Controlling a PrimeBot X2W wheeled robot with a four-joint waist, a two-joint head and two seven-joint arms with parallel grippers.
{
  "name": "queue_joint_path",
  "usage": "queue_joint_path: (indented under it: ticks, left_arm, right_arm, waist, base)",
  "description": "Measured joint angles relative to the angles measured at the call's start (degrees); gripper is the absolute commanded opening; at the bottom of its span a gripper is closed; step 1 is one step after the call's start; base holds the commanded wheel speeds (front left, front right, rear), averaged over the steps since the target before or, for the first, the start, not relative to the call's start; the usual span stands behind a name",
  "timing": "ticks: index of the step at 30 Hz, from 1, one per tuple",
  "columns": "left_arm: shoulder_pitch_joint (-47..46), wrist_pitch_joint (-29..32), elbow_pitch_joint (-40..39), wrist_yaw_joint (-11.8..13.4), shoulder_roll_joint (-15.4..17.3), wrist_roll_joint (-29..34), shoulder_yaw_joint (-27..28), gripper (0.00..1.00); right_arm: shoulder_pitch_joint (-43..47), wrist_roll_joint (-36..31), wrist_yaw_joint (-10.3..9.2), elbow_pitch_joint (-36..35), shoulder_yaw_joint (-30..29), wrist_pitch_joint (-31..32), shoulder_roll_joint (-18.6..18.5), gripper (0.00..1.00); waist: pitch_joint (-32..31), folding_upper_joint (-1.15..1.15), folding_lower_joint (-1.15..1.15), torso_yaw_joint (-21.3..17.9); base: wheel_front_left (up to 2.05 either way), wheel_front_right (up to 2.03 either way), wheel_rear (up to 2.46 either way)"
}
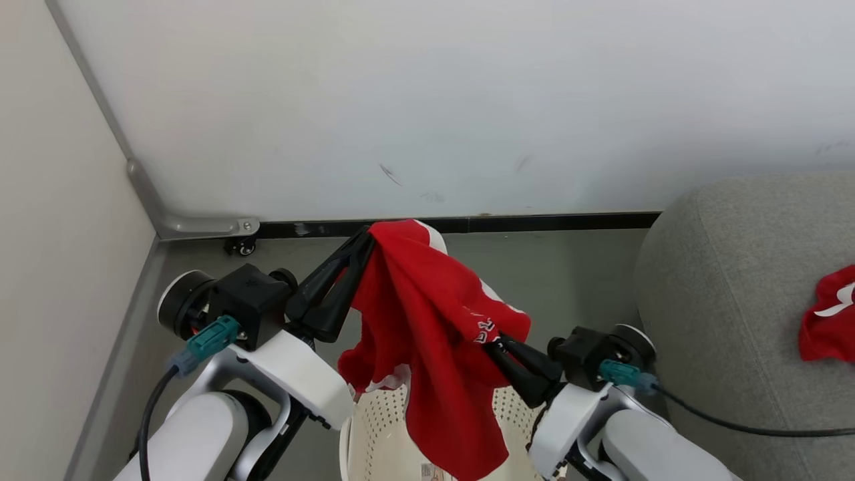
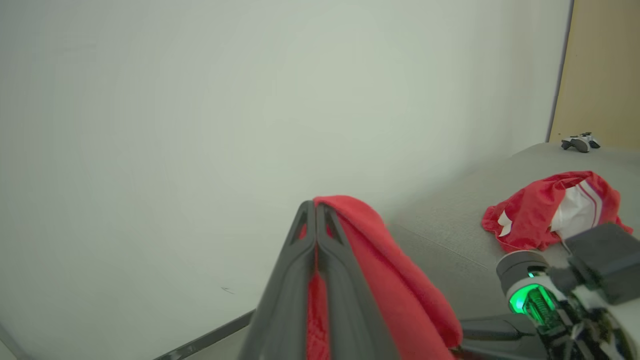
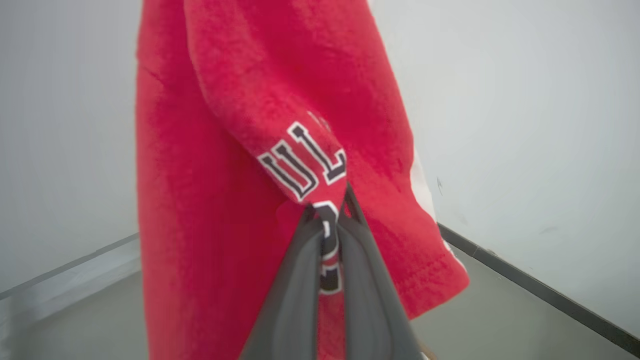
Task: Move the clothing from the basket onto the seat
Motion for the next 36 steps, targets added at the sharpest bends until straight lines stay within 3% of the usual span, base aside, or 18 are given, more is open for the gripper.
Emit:
queue_joint_path:
  ticks: [6, 18, 19, 21, 22, 23, 36]
  left_arm:
    - [1.91, -0.65, 1.08, 0.01, -0.13, -0.66, -0.02, 0.00]
    - [3.37, -2.59, 1.78, -0.85, -2.07, -2.81, -1.34, 0.00]
    - [3.39, -2.61, 1.78, -1.20, -2.19, -3.11, -1.51, 0.08]
    - [3.65, -3.13, 1.78, -2.11, -2.53, -4.00, -1.89, 0.39]
    - [3.93, -3.35, 1.78, -2.18, -2.74, -4.26, -1.90, 0.85]
    - [4.31, -3.61, 1.79, -2.20, -2.98, -4.53, -1.90, 1.00]
    - [7.28, -6.13, 2.54, -4.38, -3.57, -5.58, -3.14, 1.00]
  right_arm:
    - [2.08, 3.15, 0.00, -2.64, -6.75, -0.01, -1.69, 0.00]
    - [4.33, 5.39, 0.00, -7.71, -14.74, -0.09, -3.16, 0.00]
    - [4.35, 5.45, 0.00, -7.94, -15.32, -0.09, -3.30, 0.00]
    - [4.36, 5.44, 0.00, -8.83, -17.03, -0.09, -3.86, 0.00]
    - [4.44, 5.44, 0.00, -9.26, -17.69, -0.09, -4.05, 0.00]
    - [4.51, 5.44, 0.00, -9.58, -18.30, -0.09, -4.23, 0.00]
    - [8.89, 4.60, 0.00, -11.76, -26.92, -0.09, -7.01, 0.00]
  waist:
    - [0.14, 0.00, 0.00, -1.68]
    - [0.23, 0.00, 0.00, -4.27]
    - [0.23, 0.00, 0.00, -4.43]
    - [0.18, 0.00, 0.00, -4.88]
    - [0.16, 0.00, 0.00, -5.01]
    - [0.13, 0.00, 0.00, -5.13]
    - [-0.35, 0.00, 0.00, -6.56]
  base:
    - [0.00, 0.00, 0.00]
    - [0.00, 0.00, 0.00]
    - [0.00, 0.00, 0.00]
    - [0.00, 0.00, 0.00]
    - [0.00, 0.00, 0.00]
    - [0.00, 0.00, 0.00]
    - [0.00, 0.00, 0.00]
